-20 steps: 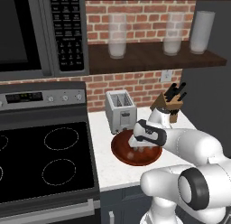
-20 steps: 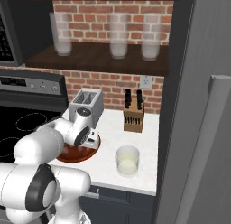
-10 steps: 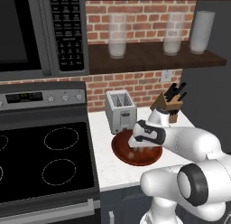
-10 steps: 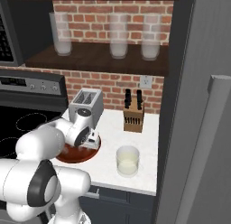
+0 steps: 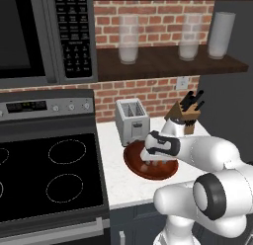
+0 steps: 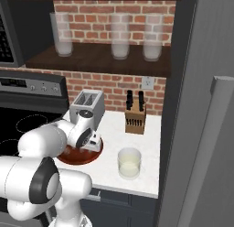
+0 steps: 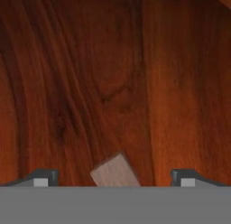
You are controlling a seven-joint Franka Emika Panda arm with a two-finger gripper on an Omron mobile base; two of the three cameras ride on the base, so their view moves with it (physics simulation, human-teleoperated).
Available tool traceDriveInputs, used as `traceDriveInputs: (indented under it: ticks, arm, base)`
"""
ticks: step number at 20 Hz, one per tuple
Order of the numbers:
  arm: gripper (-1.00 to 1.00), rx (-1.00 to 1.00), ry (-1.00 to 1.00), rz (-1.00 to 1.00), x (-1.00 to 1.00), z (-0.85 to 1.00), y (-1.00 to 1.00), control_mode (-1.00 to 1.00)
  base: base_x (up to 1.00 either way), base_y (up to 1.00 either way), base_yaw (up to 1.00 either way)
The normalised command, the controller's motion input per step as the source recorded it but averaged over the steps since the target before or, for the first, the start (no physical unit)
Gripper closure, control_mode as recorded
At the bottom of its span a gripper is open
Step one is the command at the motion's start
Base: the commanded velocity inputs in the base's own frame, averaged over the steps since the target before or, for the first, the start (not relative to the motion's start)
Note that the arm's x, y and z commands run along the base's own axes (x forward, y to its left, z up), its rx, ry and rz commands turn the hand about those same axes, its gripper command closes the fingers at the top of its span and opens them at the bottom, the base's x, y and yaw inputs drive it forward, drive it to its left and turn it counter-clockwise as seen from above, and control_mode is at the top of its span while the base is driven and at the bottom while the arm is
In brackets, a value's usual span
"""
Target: Grab a lemon wedge from the fridge and one ice cube from the ice bowl, and put them in the glass of lemonade.
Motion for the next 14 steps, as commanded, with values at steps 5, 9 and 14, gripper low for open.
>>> traceDriveInputs:
  ticks: [5,9,14]
  arm:
    - [-1.00,0.00,0.00,0.00,0.00,0.00,0.00,-1.00]
    - [-1.00,0.00,0.00,0.00,0.00,-0.06,0.00,-1.00]
    - [-1.00,0.00,0.00,0.00,0.00,-0.32,0.00,-1.00]
  base:
    - [0.00,0.00,0.00]
    - [0.00,0.00,0.00]
    - [0.00,0.00,0.00]
